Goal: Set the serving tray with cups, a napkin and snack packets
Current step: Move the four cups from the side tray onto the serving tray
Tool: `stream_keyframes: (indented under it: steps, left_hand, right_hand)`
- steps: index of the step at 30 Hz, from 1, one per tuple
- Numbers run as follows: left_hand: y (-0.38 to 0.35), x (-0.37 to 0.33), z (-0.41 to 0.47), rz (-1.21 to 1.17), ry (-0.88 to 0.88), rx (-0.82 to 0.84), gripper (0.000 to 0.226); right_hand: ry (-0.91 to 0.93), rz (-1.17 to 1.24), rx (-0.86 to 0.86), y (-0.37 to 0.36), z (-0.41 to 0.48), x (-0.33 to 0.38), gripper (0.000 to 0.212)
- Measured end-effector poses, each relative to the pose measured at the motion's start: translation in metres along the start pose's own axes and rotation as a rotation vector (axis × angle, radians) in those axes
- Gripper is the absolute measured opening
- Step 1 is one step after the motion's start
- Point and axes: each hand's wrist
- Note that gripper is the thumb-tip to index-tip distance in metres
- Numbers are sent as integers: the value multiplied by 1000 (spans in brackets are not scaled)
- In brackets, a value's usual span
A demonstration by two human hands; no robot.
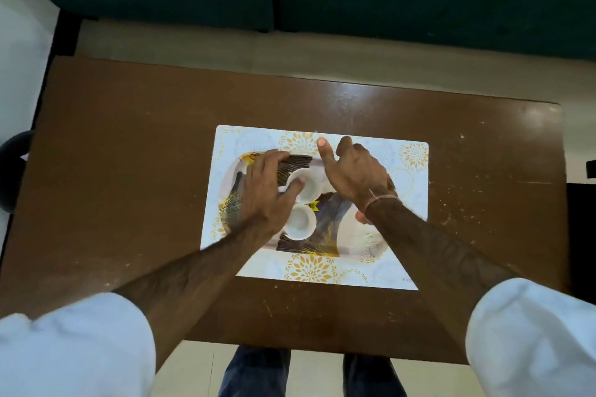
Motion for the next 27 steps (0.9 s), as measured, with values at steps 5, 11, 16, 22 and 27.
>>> stream_keyframes:
  steps: [5,11,16,22,27]
  left_hand:
    - [-22,-50,46,184,-76,118,54]
    - [-90,-129,84,309,-198,218,55]
    - [-168,-198,91,358,-287,304,52]
    - [-285,-268,82,345,-345,437,44]
    - [-382,-317,55,227,-455,576,31]
  right_hand:
    - [106,57,-124,26,-6,-62,47]
    - [-7,110,-261,73,-19,-163,53]
    - [-129,174,-334,110,-40,-263,51]
    - [-284,205,-403,140,-81,-392,47]
    - [-418,225,-470,151,-122,-494,42]
Point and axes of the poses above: each hand's wrist, its own z-axis towards the middle knuckle, its own y-axis out of the back of the hand, x = y × z, and after that the axes turned 12 degrees about x, right-handed
